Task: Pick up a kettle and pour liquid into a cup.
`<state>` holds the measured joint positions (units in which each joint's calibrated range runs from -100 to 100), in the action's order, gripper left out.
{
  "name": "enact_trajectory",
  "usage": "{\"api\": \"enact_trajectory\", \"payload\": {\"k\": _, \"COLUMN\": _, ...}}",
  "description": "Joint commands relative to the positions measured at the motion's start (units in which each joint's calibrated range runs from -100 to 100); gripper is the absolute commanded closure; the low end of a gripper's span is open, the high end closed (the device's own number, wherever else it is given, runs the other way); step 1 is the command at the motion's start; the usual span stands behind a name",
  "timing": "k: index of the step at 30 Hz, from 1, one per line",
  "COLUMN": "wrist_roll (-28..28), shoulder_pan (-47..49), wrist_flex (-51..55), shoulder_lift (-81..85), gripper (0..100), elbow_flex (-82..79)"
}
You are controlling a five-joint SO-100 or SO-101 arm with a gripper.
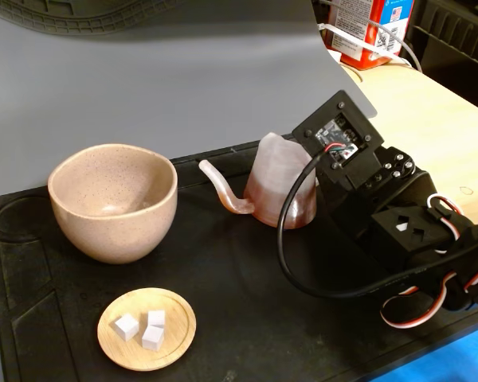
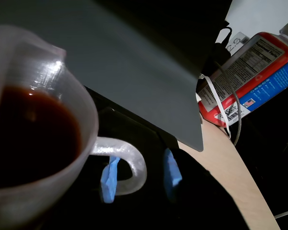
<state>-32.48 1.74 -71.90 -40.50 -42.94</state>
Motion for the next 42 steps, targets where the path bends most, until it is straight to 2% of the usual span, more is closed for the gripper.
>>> {"api": "enact_trajectory", "payload": {"k": 1, "wrist_roll": 0.23, "shoulder_pan": -0.64, "wrist_flex": 0.09, "shoulder_lift": 0.31, "gripper": 87, "elbow_flex": 1.74}}
{"api": "enact_trajectory", "payload": {"k": 23, "wrist_roll": 2.49, "shoulder_pan": -1.47, "wrist_flex": 0.09, "shoulder_lift": 0.31, "gripper": 88, "elbow_flex": 3.19}}
{"api": "enact_trajectory", "payload": {"k": 24, "wrist_roll": 2.49, "shoulder_pan": -1.47, "wrist_flex": 0.09, "shoulder_lift": 0.31, "gripper": 89, "elbow_flex": 3.19}}
{"api": "enact_trajectory", "payload": {"k": 27, "wrist_roll": 2.49, "shoulder_pan": -1.40, "wrist_flex": 0.09, "shoulder_lift": 0.22, "gripper": 99, "elbow_flex": 3.29}}
{"api": "enact_trajectory", "payload": {"k": 42, "wrist_roll": 2.49, "shoulder_pan": -1.47, "wrist_flex": 0.09, "shoulder_lift": 0.39, "gripper": 99, "elbow_flex": 3.29}}
